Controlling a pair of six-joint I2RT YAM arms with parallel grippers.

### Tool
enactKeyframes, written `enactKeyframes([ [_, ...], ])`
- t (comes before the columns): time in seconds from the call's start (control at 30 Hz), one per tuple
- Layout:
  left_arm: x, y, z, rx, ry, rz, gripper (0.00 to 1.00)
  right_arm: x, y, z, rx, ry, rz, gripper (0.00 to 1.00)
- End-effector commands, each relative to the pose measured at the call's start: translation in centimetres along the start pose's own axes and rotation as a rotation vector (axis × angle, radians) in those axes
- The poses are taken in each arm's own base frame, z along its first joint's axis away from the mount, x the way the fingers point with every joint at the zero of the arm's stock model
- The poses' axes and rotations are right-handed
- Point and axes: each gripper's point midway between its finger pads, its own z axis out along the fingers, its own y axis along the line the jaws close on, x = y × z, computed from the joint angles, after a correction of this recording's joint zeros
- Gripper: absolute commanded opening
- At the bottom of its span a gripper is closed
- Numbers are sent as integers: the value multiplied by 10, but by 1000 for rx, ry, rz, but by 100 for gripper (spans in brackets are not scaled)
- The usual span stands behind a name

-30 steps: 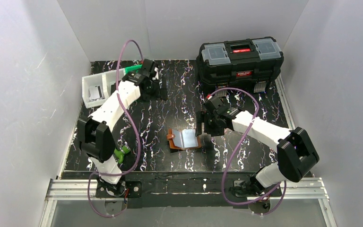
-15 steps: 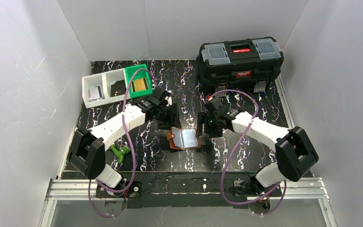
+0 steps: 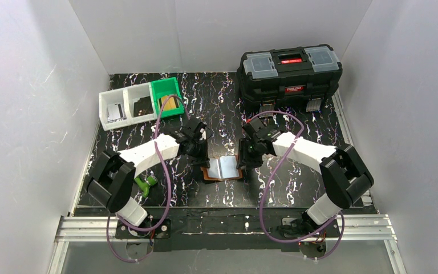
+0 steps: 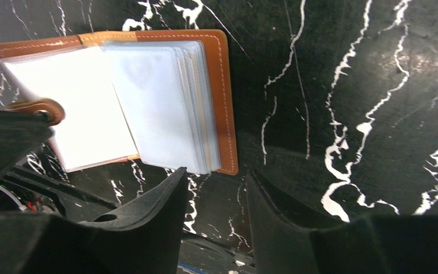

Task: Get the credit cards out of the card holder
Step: Remove the credit card from the card holder.

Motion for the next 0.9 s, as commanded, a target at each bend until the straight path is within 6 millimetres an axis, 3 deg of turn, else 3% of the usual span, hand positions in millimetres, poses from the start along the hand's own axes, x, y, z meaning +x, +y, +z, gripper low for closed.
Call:
enactKeyframes([
  [0.0, 12, 25, 17, -95, 31, 17, 0, -13, 27, 0, -68, -11, -12, 45],
  [0.33, 19, 34, 34, -112, 60, 12, 0, -11, 37, 10, -54, 12, -35, 25],
  [0.87, 21, 38, 36, -120, 64, 14, 0, -5, 38, 35, 6, 62, -76, 20],
])
